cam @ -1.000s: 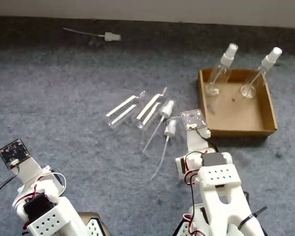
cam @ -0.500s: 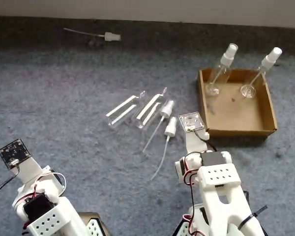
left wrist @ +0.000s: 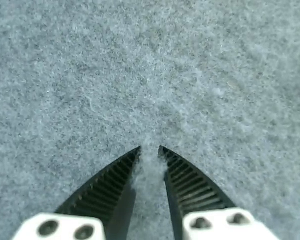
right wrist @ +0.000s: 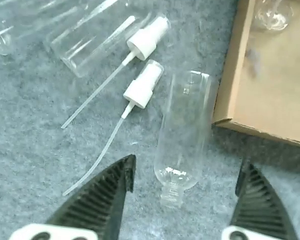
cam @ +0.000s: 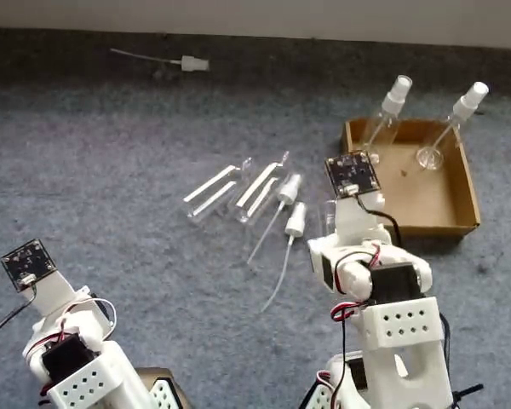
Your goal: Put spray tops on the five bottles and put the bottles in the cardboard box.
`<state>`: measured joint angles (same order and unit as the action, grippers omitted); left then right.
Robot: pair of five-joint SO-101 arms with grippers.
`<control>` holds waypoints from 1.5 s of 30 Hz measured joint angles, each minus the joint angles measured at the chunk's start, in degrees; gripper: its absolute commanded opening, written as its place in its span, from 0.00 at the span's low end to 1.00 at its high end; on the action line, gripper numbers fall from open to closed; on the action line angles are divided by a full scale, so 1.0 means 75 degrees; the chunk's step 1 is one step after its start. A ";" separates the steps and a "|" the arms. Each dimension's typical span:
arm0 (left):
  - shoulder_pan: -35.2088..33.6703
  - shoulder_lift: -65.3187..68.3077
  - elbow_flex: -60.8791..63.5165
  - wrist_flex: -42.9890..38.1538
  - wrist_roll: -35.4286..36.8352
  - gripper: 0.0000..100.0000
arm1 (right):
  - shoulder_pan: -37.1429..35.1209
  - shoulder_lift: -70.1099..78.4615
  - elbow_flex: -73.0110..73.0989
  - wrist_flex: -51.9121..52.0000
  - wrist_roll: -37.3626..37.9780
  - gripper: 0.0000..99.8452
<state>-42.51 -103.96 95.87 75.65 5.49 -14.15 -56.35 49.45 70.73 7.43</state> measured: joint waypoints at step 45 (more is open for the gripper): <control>0.0000 0.0000 0.0000 0.0000 0.0000 0.01 | 0.0399 1.0690 -1.1241 0.3903 -0.1055 0.28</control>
<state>-42.51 -103.96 95.87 75.65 5.49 -11.16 23.82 -34.86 100.00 -0.48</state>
